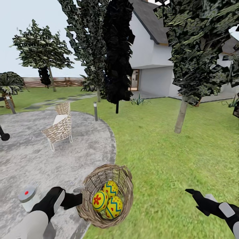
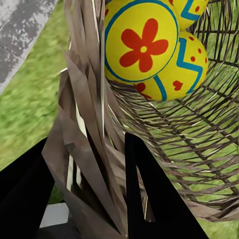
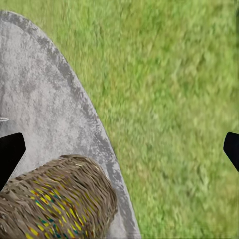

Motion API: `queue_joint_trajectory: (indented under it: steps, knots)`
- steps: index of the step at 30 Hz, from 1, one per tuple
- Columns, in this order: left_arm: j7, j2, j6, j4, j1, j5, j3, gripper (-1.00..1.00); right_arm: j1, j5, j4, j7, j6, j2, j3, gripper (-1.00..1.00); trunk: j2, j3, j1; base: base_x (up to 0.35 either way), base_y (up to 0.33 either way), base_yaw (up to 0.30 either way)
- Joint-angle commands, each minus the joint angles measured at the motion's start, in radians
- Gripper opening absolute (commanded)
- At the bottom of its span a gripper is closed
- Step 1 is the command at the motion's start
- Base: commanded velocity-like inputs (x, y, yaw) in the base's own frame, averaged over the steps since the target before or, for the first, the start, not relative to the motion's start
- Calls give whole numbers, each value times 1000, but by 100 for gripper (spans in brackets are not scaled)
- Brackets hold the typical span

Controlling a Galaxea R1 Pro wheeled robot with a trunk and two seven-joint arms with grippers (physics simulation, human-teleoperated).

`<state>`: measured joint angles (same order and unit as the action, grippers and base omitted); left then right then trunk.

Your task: Take the three Easter eggs out of the wicker basket on the lawn in the garden, then place them on the lawn next to a single tree (choose any tree) so that all three eggs are next to the same tree and none are left in the basket.

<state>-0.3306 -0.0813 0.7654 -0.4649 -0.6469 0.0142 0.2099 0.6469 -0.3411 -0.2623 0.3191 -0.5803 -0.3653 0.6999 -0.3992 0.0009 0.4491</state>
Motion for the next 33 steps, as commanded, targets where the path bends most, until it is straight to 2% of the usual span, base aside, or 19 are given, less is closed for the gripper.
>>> queue_joint_trajectory:
  steps: [1, 5, 8, 11, 19, 28, 33]
  knots:
    - [-2, 0, 8, -1, 0, 10, 6, -100, 0, 1, 0, 1, -6, 1, 6, 100, -1, 0, 1, 333, 0, -56]
    - [-2, 1, 8, -1, 0, 10, 6, -100, 0, 1, 0, 2, -5, 3, 6, 100, -1, 0, 1, 333, 0, -14]
    - [-2, 2, 8, -1, 0, 10, 6, -100, 0, 6, 16, 2, 41, 3, 6, 100, -1, 0, 1, 333, 0, -1]
    - [-2, 2, 8, -1, 0, 10, 6, -100, 0, 3, 33, 2, 55, 2, 6, 100, -1, 0, 1, 333, 0, 0]
    - [-2, 2, 8, -1, 0, 10, 6, -100, 0, -1, 35, 3, 51, -3, 7, 100, -1, 0, 1, 333, 0, -5]
    - [-2, 2, 8, -1, 0, 10, 6, -100, 0, -1, 35, 9, 51, -3, 7, 100, -1, 0, 1, 333, 0, -209]
    - [-2, 2, 8, -1, 0, 10, 6, -100, 0, -1, 35, 11, 51, -4, 7, 100, -1, 0, 1, 333, 0, -30]
